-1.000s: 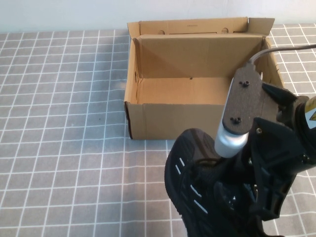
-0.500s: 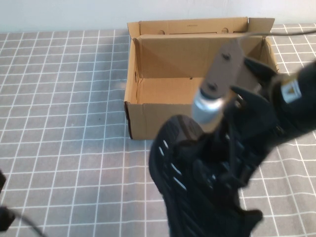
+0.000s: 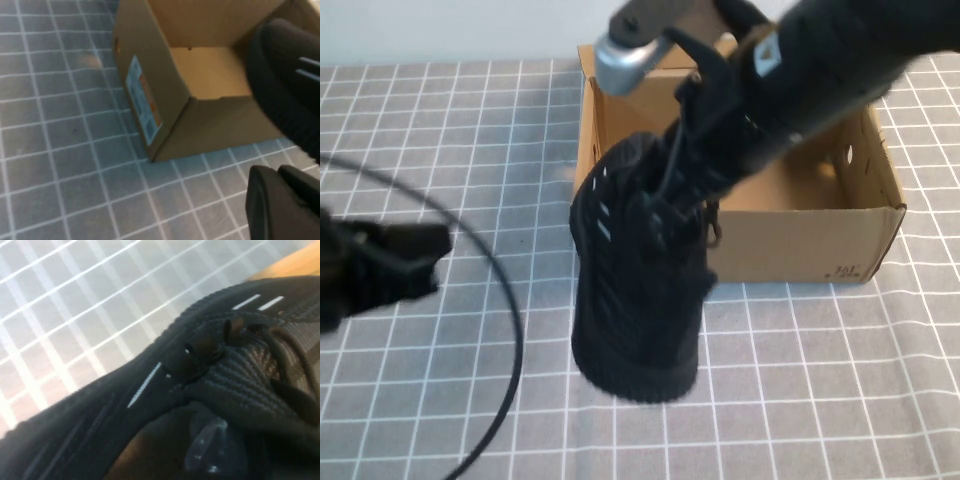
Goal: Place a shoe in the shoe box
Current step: Hand over the shoe
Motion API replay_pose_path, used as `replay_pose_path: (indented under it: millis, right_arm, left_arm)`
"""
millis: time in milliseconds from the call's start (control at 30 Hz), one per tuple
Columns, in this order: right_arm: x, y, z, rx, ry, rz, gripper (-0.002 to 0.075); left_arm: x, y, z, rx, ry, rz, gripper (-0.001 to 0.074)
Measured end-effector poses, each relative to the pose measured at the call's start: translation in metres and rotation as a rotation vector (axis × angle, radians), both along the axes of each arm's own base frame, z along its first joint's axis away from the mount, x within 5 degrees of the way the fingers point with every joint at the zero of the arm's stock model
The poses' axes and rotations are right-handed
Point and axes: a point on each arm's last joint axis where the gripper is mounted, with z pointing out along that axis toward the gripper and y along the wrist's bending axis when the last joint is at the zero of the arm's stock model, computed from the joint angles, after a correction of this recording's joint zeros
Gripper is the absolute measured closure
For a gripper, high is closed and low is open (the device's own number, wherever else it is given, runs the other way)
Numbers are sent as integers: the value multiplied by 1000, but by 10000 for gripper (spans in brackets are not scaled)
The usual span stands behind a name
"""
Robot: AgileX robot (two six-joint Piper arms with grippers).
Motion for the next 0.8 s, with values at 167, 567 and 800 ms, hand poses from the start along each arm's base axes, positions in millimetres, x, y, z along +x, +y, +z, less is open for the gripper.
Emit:
replay_pose_path:
  millis: [167,567,800]
  right_arm:
    - [35,6,-1,-20,-6,-70,732]
    - [116,-17,-4,29,3,-282,732]
    - [121,-20,5,64,-2,-289,732]
  left_arm:
    - [27,-33,17,-11,-28,-144,736]
    - [20,-123,45,134,-295,-429,736]
    - [25,-138,37,191,-358,-445,605]
